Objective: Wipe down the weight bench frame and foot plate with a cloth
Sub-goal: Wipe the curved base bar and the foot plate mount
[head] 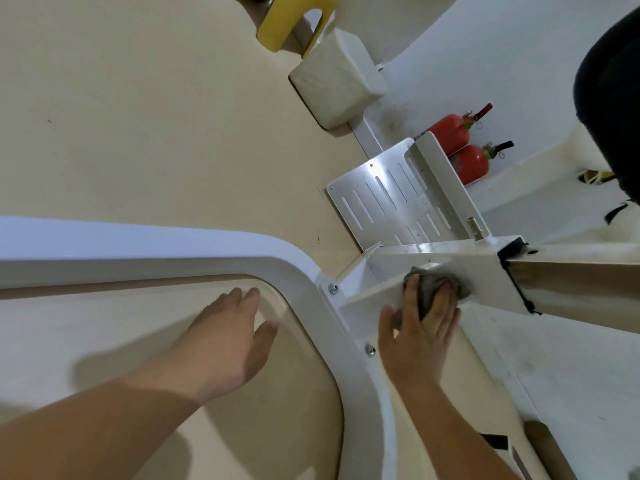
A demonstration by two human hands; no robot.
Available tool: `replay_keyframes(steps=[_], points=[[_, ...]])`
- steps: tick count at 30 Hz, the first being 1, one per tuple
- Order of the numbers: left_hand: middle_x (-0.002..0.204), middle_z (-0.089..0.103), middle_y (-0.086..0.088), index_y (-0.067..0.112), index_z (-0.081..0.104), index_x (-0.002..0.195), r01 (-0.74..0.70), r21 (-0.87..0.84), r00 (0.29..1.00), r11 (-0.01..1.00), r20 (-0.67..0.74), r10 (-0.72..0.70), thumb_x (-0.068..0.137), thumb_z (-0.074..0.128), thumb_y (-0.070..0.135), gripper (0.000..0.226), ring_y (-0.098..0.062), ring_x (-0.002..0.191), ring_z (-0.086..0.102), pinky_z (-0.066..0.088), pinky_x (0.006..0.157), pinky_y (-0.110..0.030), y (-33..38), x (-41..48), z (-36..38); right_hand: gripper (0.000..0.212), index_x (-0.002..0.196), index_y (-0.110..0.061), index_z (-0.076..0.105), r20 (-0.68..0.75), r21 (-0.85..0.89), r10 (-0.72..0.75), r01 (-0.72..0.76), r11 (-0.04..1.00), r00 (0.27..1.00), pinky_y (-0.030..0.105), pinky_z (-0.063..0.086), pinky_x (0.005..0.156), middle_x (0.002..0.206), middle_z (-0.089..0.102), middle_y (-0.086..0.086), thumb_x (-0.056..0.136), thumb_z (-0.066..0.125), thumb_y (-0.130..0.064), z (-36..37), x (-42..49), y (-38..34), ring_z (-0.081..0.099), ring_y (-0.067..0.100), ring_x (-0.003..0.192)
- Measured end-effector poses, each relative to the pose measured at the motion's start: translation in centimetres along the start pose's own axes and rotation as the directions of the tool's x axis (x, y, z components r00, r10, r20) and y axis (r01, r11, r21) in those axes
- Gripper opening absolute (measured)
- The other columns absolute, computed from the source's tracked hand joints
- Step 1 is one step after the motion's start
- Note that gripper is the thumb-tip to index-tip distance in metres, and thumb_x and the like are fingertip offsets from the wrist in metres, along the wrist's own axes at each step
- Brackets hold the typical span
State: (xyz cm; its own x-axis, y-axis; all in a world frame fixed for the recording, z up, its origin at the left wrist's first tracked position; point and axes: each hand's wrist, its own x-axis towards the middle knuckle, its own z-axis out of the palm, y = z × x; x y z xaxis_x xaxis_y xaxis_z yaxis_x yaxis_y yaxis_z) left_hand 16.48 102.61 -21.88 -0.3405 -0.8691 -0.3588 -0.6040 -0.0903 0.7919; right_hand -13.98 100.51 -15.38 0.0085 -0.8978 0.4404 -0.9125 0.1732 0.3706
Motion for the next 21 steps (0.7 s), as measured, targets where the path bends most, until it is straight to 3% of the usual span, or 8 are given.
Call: replay_keyframes(steps=[3,5,7,10,13,17,19,21], points=[[0.171,0.012,-0.01,0.018,0.006,0.164,0.015,0.058,1.0,0.998,-0.015,-0.014,0.107,0.032,0.048,0.069,-0.027,0.158,0.012,0.014,0.127,-0.036,-0.2,0.2,0.1,0.065,0.156,-0.019,0.041,0.144,0.063,-0.161,0.154,0.986,0.976,0.057,0.012,0.126,0.159,0.024,0.026,0.097,0.052,-0.043,3.2,-4.5,-2.8,0.022,0.045,0.15],[0.171,0.011,-0.01,0.018,0.006,0.164,0.009,0.039,1.0,0.999,-0.013,-0.008,0.107,0.036,0.046,0.07,-0.026,0.158,0.013,0.015,0.126,-0.034,-0.4,0.5,0.1,0.065,0.155,-0.02,0.043,0.271,0.027,-0.306,0.31,0.95,0.913,0.058,0.019,0.124,0.159,0.029,0.021,0.095,0.054,-0.044,4.8,-7.4,-3.5,0.028,0.042,0.149],[0.171,0.011,-0.009,0.018,0.006,0.164,0.004,0.016,1.0,1.0,-0.03,-0.004,0.107,0.037,0.045,0.071,-0.025,0.158,0.013,0.017,0.124,-0.033,-0.6,0.6,0.1,0.062,0.155,-0.02,0.043,0.288,0.02,-0.371,0.381,0.924,0.883,0.058,0.02,0.124,0.16,0.031,0.018,0.096,0.052,-0.037,5.0,-7.2,-2.4,0.031,0.038,0.15],[0.172,0.008,-0.006,0.02,0.003,0.164,0.004,-0.013,1.0,1.0,-0.019,-0.004,0.107,0.037,0.045,0.071,-0.024,0.158,0.012,0.017,0.124,-0.033,-0.8,0.6,0.0,0.054,0.152,-0.012,0.047,0.146,0.077,-0.282,0.273,0.959,0.948,0.056,0.023,0.124,0.157,0.033,0.023,0.099,0.054,-0.019,3.5,-4.4,-1.6,0.031,0.041,0.148],[0.172,0.007,-0.002,0.021,0.004,0.165,-0.017,-0.023,0.999,1.0,-0.04,0.016,0.107,0.037,0.045,0.071,-0.021,0.158,0.013,0.02,0.124,-0.033,-1.1,0.8,-0.3,0.051,0.147,-0.001,0.051,0.029,0.264,-0.205,0.19,0.946,0.978,0.053,0.035,0.118,0.154,0.031,0.026,0.097,0.059,-0.001,3.1,-2.0,-4.0,0.034,0.044,0.143],[0.171,0.01,0.006,0.024,0.008,0.164,-0.032,-0.041,0.995,0.999,-0.097,0.028,0.107,0.038,0.045,0.068,-0.016,0.157,0.015,0.026,0.123,-0.034,-1.4,1.4,-1.7,0.061,0.154,0.0,0.039,0.262,0.393,-0.175,0.061,0.917,0.949,0.036,0.022,0.12,0.161,0.025,0.02,0.095,0.053,0.003,4.8,-0.1,-9.2,0.024,0.035,0.149],[0.169,0.017,0.008,0.026,0.013,0.163,-0.054,-0.04,0.99,0.998,-0.133,0.048,0.106,0.039,0.045,0.065,-0.016,0.154,0.022,0.029,0.12,-0.032,-1.7,1.6,-2.5,0.054,0.153,-0.002,0.039,0.376,0.398,-0.079,-0.083,0.914,0.923,0.036,0.021,0.124,0.161,0.026,0.014,0.1,0.043,-0.007,6.6,1.0,-11.4,0.022,0.032,0.15],[0.168,0.018,0.011,0.028,0.014,0.162,-0.062,-0.027,0.986,0.998,-0.156,0.057,0.106,0.04,0.045,0.064,-0.012,0.153,0.023,0.026,0.119,-0.028,-2.4,1.4,-3.2,0.05,0.143,-0.006,0.05,0.443,0.395,0.013,-0.208,0.895,0.897,0.04,0.023,0.121,0.154,0.034,0.011,0.102,0.028,-0.023,8.0,2.3,-13.4,0.028,0.029,0.144]])
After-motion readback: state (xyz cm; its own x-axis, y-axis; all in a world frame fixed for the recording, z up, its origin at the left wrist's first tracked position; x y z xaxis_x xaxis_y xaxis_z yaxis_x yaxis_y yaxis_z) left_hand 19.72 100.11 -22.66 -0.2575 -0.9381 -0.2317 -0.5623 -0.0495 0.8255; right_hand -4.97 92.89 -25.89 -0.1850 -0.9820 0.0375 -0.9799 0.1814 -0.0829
